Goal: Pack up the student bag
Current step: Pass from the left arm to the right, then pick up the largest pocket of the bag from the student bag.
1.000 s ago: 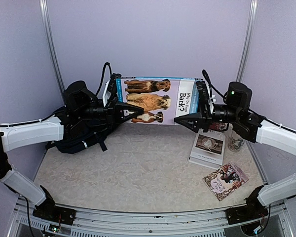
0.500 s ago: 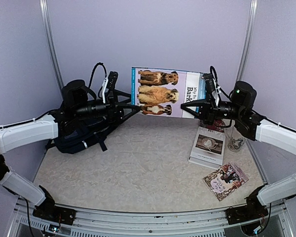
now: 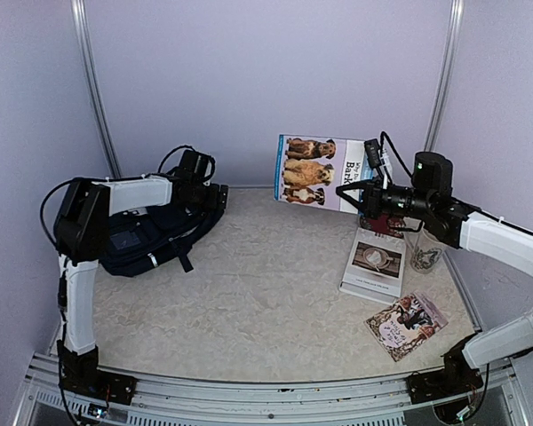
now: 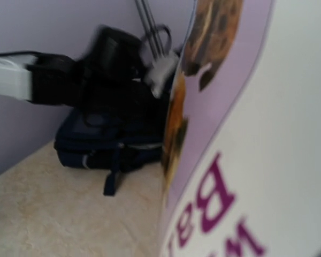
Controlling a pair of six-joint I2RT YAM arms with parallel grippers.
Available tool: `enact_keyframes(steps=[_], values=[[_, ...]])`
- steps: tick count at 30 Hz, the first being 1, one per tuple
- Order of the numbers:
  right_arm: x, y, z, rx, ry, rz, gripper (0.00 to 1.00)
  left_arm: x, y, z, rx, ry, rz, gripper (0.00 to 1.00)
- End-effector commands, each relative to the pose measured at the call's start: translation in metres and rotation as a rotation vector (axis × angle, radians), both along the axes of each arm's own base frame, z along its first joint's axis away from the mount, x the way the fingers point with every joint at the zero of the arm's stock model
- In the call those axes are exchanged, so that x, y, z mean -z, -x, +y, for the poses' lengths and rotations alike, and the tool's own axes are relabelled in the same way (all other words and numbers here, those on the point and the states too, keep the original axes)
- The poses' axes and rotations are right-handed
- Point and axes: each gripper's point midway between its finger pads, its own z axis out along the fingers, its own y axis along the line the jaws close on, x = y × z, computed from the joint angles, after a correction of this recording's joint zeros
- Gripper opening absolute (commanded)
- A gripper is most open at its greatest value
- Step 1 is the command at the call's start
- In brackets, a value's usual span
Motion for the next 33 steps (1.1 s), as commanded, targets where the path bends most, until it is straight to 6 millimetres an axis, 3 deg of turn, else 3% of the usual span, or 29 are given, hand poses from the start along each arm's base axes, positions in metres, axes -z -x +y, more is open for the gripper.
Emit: enact_keyframes(steps=[1,3,7,11,14,17,24,31,33], values=[[-0.020,-0.008,-0.007,0.050,0.009,-0.048,0.00,0.043,0.000,0.042,-0.115,-0.297,0.120,0.99],[-0.022,-0.006,-0.009,0.057,0.015,-0.063,0.00,0.050,0.001,0.046,-0.114,-0.329,0.140,0.97],[-0.022,-0.007,-0.011,0.067,0.013,-0.076,0.00,0.052,0.013,0.048,-0.091,-0.320,0.170,0.80],[-0.021,-0.010,-0.007,0.045,0.006,-0.070,0.00,0.024,0.028,0.043,-0.035,-0.232,0.139,0.86],[-0.021,-0.010,-0.004,0.029,0.005,-0.068,0.00,0.008,0.036,0.068,-0.093,-0.221,0.152,0.87],[-0.021,-0.010,-0.004,0.026,0.005,-0.071,0.00,0.022,0.049,0.087,-0.112,-0.229,0.251,0.86],[-0.017,-0.008,-0.001,0.004,0.003,-0.065,0.00,0.078,0.071,0.085,-0.003,-0.212,0.415,0.91],[-0.013,-0.009,-0.003,0.015,0.022,-0.056,0.00,0.088,0.077,0.079,0.087,-0.223,0.437,0.93],[-0.012,-0.009,-0.003,0.012,0.019,-0.052,0.00,0.090,0.074,0.087,0.062,-0.272,0.427,0.94]])
